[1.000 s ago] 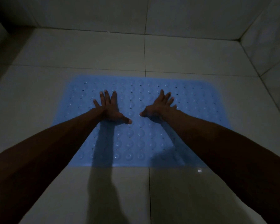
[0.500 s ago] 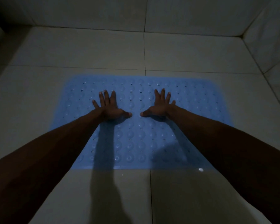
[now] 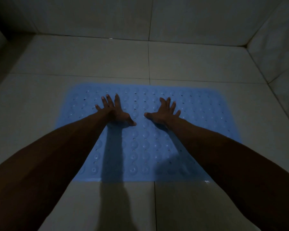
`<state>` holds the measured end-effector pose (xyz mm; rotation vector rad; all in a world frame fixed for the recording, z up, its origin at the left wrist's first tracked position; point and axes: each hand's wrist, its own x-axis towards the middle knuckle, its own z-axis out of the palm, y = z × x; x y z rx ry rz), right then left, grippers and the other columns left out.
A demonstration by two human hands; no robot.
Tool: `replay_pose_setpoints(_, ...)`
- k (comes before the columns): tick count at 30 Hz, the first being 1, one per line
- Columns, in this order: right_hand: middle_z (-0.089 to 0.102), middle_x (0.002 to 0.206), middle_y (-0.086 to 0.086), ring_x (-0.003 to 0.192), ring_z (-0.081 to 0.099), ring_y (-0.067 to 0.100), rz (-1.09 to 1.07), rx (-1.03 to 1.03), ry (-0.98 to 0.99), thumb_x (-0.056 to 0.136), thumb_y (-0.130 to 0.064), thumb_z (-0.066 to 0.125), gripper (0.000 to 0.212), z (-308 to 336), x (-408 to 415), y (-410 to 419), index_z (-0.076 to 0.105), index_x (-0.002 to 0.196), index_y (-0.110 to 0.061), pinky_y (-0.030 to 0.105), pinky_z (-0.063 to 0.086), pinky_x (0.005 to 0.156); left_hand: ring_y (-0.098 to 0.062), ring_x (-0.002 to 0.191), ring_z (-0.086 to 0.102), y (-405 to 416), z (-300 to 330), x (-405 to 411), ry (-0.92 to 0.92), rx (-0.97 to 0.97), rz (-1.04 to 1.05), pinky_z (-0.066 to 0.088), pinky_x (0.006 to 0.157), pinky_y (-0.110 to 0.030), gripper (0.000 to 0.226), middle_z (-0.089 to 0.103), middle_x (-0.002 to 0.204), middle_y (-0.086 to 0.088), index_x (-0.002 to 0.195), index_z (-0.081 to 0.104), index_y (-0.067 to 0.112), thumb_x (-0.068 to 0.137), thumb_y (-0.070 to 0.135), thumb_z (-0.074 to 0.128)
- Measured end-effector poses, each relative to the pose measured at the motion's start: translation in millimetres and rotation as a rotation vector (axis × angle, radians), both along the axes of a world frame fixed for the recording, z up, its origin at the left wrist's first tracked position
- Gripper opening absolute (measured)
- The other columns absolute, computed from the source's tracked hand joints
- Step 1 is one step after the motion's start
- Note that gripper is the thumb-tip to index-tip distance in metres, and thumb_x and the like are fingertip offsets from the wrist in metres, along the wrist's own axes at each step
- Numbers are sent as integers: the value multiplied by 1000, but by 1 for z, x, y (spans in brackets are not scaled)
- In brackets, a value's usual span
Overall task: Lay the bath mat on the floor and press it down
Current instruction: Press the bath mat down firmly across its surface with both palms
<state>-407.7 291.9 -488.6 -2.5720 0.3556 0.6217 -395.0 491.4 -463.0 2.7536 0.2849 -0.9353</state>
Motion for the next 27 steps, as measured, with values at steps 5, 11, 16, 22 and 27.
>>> replay_pose_setpoints(5, -39, 154, 11, 144, -30, 35, -110, -53, 56, 66, -64, 79, 143, 14, 12, 5, -26, 151, -16, 61, -14, 114, -35, 138, -33, 6, -7, -2, -17, -62, -25, -13, 109, -66, 156, -40, 149, -13, 146, -29, 25, 41, 85, 70)
replay_pose_setpoints(11, -40, 153, 10, 143, -31, 36, -4, -34, 107, 57, -75, 76, 150, 15, 21, -11, -25, 151, -17, 65, -15, 112, -30, 141, -30, 3, -13, -3, -86, -124, 54, -15, 110, -63, 133, -33, 153, -9, 150, -20, 27, 57, 92, 50)
replay_pose_setpoints(16, -39, 154, 8, 144, -31, 32, 21, -18, 110, 60, -79, 71, 144, 15, 18, -14, -24, 152, -19, 62, -15, 114, -34, 141, -29, -8, -9, 2, -125, -134, 165, -13, 110, -64, 134, -32, 154, -10, 151, -16, 30, 59, 75, 70)
replay_pose_setpoints(22, -37, 156, 3, 144, -33, 26, -86, -2, 54, 66, -89, 53, 130, 9, 17, -3, -17, 154, -23, 58, -22, 112, -40, 138, -31, -9, 4, 21, -107, -27, 134, -13, 108, -65, 147, -37, 150, -17, 147, -26, 30, 50, 73, 77)
replay_pose_setpoints(27, -38, 155, 6, 143, -32, 31, -147, -15, 90, 70, -76, 65, 131, 18, 26, 6, -20, 153, -20, 59, -20, 112, -39, 139, -31, 2, -1, 29, -29, -52, 128, -10, 110, -65, 157, -37, 151, -14, 147, -27, 29, 38, 83, 72)
